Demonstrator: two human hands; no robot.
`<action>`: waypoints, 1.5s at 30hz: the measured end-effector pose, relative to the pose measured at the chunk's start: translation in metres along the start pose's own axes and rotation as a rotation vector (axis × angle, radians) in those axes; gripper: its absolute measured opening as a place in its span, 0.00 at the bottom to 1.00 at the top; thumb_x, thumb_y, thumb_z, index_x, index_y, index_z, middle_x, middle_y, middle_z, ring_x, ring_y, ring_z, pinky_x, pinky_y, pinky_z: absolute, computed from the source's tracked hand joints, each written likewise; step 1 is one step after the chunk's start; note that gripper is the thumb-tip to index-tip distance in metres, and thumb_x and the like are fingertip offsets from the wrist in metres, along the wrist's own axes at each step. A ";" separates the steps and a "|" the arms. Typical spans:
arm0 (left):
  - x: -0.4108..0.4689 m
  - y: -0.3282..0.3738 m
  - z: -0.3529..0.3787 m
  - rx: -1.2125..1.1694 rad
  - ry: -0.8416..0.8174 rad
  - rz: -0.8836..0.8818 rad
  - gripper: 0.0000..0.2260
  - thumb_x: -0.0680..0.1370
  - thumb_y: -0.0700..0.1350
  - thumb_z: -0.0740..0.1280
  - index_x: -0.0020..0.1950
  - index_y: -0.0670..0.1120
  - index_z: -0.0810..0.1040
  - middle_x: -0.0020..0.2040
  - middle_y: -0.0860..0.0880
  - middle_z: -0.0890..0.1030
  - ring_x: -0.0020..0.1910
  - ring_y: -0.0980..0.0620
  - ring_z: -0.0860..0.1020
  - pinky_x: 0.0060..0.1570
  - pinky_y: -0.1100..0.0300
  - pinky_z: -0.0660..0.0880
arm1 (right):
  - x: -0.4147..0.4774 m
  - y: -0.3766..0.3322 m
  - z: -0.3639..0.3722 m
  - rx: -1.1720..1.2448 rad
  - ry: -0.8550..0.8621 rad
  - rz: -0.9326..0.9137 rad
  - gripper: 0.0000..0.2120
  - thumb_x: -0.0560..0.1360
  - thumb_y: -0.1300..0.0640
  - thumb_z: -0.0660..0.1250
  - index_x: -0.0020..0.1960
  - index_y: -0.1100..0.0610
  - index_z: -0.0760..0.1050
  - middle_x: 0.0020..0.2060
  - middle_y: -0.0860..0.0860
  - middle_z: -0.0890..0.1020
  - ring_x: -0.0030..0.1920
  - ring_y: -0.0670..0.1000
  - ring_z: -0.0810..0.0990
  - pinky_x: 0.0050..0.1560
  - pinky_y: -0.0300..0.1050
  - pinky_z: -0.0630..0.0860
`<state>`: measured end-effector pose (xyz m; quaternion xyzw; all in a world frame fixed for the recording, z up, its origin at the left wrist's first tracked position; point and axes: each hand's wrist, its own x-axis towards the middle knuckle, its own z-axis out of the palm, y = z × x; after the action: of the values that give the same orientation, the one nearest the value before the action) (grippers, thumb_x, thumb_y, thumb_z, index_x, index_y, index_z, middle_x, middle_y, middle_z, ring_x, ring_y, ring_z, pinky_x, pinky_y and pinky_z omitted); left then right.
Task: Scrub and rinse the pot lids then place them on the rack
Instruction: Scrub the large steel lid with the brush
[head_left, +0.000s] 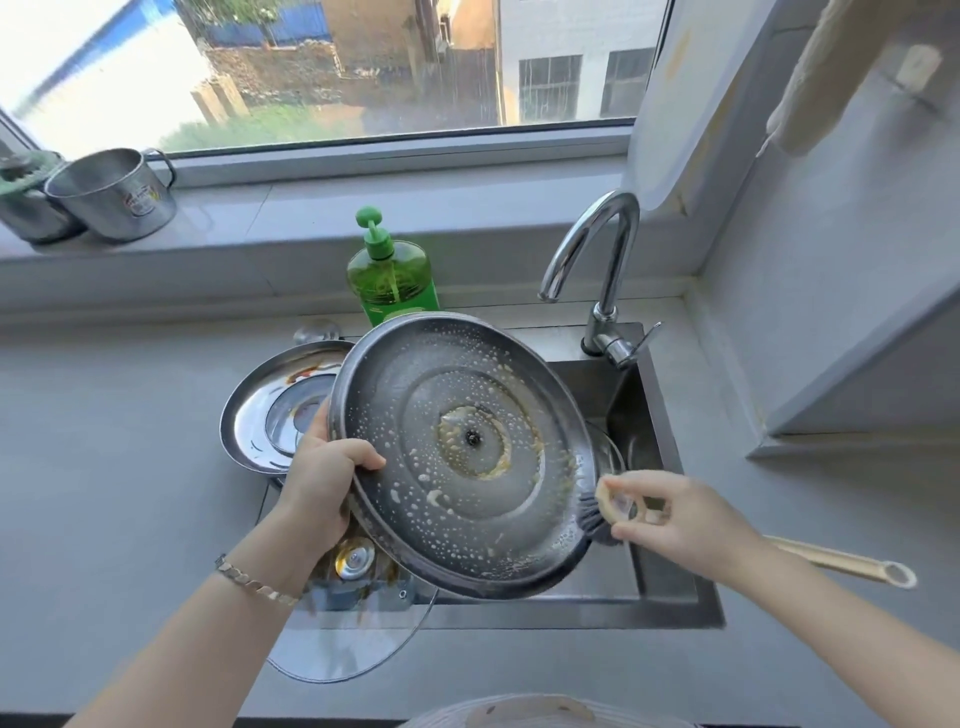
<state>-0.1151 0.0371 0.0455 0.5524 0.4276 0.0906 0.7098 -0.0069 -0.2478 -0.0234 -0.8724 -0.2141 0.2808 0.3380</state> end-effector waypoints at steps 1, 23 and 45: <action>0.002 0.000 -0.003 -0.008 0.012 -0.017 0.30 0.69 0.23 0.54 0.60 0.52 0.71 0.42 0.43 0.76 0.35 0.43 0.75 0.30 0.56 0.76 | 0.002 0.008 -0.001 0.100 0.096 0.068 0.21 0.68 0.55 0.75 0.58 0.44 0.76 0.51 0.37 0.79 0.55 0.43 0.76 0.55 0.39 0.74; -0.014 -0.043 0.040 -0.243 -0.118 -0.180 0.27 0.66 0.53 0.69 0.64 0.46 0.73 0.54 0.43 0.83 0.50 0.42 0.82 0.50 0.47 0.79 | 0.059 -0.055 0.054 1.220 0.213 0.631 0.10 0.70 0.66 0.70 0.33 0.61 0.71 0.22 0.51 0.68 0.13 0.42 0.57 0.14 0.33 0.52; -0.022 -0.057 0.044 -0.173 0.018 -0.142 0.13 0.73 0.25 0.57 0.55 0.34 0.73 0.45 0.35 0.78 0.42 0.38 0.77 0.39 0.44 0.79 | 0.007 -0.074 0.040 -0.491 0.251 -0.220 0.13 0.73 0.37 0.57 0.53 0.39 0.73 0.33 0.44 0.71 0.36 0.47 0.77 0.29 0.40 0.66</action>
<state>-0.1171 -0.0290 0.0084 0.4565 0.4625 0.0814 0.7557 -0.0409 -0.1748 0.0017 -0.9274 -0.3256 0.0723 0.1694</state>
